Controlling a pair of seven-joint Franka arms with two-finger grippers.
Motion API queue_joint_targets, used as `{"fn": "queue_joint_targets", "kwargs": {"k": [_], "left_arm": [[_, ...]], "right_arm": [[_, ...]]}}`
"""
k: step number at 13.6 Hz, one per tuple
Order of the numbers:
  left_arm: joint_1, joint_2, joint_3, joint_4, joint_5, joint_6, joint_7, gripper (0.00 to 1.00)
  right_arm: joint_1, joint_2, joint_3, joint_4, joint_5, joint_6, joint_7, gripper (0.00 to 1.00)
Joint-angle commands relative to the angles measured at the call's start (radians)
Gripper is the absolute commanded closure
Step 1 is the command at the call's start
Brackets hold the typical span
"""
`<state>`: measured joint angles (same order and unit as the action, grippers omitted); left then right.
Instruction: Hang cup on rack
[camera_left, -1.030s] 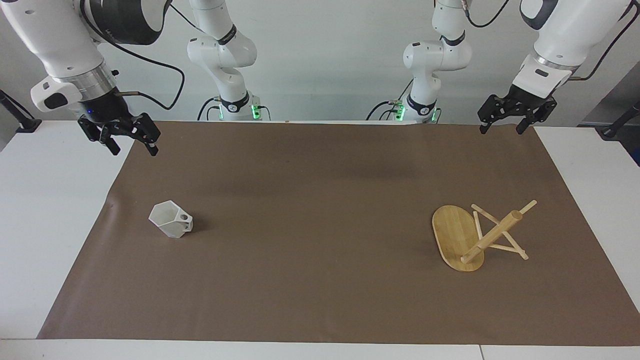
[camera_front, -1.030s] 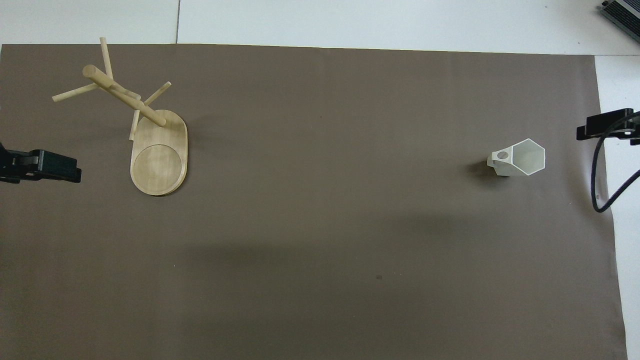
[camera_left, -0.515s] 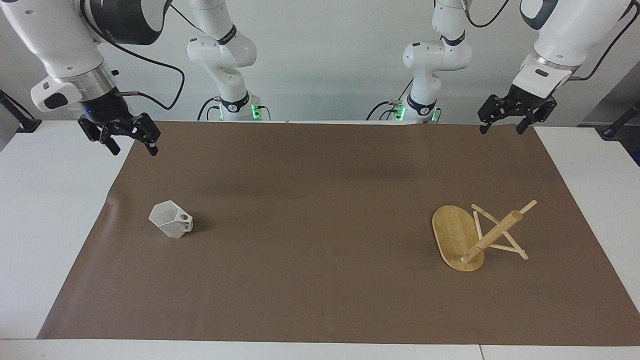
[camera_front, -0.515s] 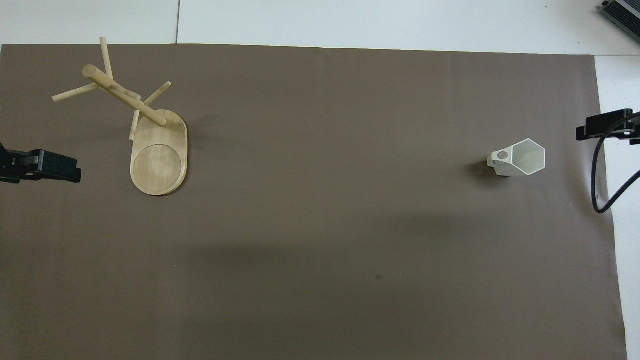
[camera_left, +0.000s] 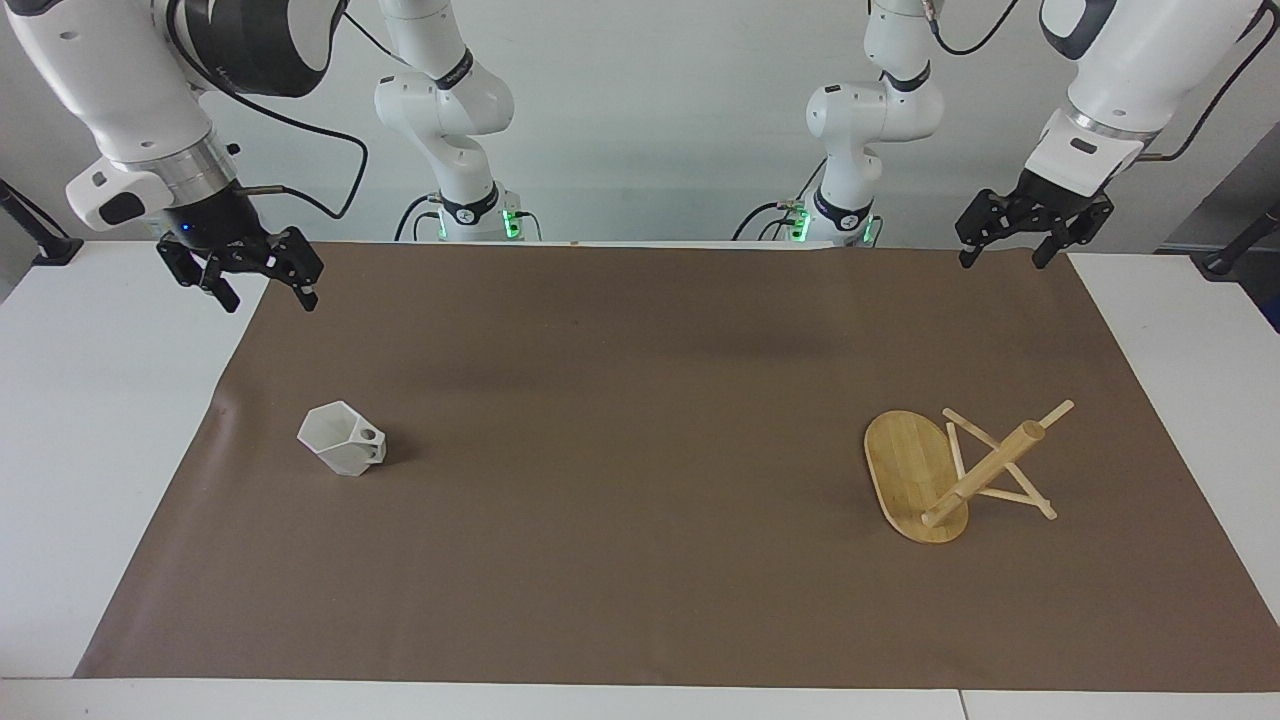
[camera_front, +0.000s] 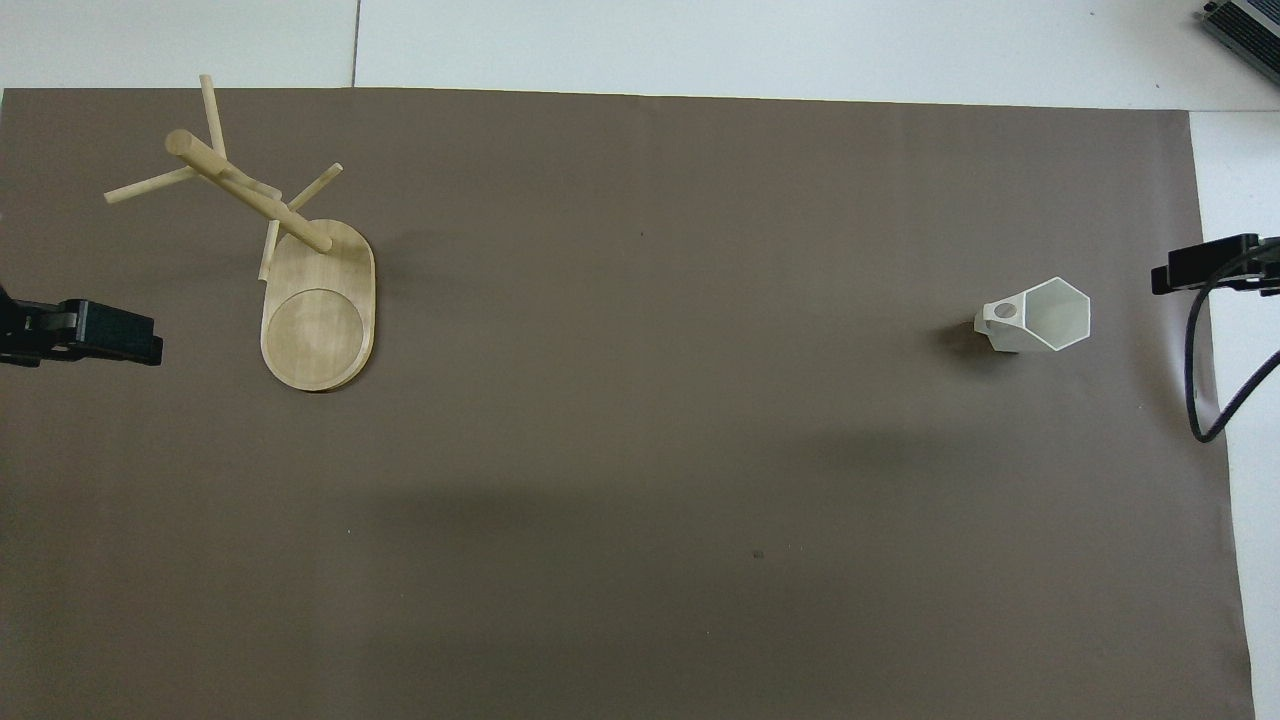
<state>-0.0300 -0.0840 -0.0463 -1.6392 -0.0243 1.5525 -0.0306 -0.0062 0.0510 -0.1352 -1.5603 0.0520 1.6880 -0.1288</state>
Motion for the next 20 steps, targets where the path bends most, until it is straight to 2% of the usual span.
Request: {"fn": "queue_joint_targets", "kwargs": {"k": [1,8,12,20], "left_arm": [[0.01,-0.023,-0.006,-0.03,0.02,0.017,-0.006,0.0],[0.01,-0.023,-0.006,-0.028,0.02,0.017,-0.006,0.0],[0.01,-0.023,-0.007,-0.03,0.02,0.015,-0.006,0.0],[0.01,-0.023,-0.006,-0.028,0.02,0.015,-0.006,0.0]], "right_arm": [[-0.009,-0.048,0.009,-0.07,-0.026,0.015,-0.018,0.0],[-0.009,-0.089,0.005,-0.201,-0.047,0.117,-0.022,0.0],[-0.009,-0.097,-0.018,-0.299,-0.047,0.235,-0.023,0.0],[-0.011,0.029,-0.067,-0.336,-0.047,0.436,-0.098,0.0]]}}
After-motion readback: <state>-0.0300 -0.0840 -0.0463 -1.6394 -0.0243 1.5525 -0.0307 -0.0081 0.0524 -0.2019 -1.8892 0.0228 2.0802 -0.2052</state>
